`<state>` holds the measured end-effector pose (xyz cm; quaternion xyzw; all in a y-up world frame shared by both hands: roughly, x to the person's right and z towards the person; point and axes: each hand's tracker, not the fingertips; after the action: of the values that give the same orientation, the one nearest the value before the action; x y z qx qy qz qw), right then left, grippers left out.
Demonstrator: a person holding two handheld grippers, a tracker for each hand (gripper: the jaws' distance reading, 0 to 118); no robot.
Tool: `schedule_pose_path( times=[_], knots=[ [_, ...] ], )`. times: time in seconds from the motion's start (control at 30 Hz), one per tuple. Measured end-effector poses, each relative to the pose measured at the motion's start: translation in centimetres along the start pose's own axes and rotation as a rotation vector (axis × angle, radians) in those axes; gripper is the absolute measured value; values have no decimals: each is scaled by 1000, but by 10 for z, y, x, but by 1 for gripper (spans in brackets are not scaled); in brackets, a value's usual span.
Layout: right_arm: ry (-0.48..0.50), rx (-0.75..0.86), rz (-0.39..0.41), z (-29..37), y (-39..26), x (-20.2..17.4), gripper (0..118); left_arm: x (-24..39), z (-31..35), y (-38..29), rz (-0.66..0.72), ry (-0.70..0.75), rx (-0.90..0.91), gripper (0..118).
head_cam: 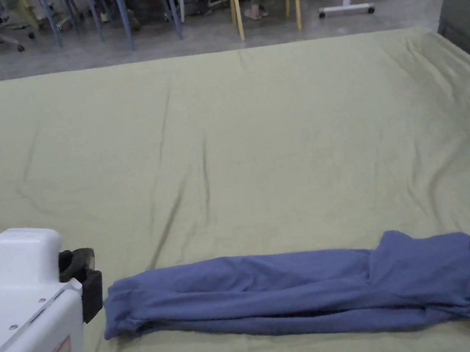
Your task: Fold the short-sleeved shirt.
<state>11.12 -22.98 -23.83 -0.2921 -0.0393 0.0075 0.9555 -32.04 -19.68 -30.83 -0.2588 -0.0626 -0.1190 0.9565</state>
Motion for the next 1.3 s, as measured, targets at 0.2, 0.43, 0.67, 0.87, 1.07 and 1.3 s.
schedule_pose_path(
  times=[0.2,0.43,0.67,0.87,1.07,1.3],
  knots=[
    [78,-21,-8,-6,-5,-14,3,-9,-40,-9,-54,5,-117,0],
    [117,-72,-7,-22,-11,-20,3,-65,-183,-49,310,-118,-416,101],
    [98,-163,-5,-45,-22,-21,3,-48,-275,-87,307,-156,-642,99],
    [82,-214,16,-58,-30,-22,3,-49,-237,-64,236,-190,-494,6],
    [102,-224,9,-60,-37,-22,3,-74,-200,-38,213,-159,-483,6],
    [113,-189,-11,-58,-33,-14,3,-84,-126,12,144,80,-438,6]
  ],
)
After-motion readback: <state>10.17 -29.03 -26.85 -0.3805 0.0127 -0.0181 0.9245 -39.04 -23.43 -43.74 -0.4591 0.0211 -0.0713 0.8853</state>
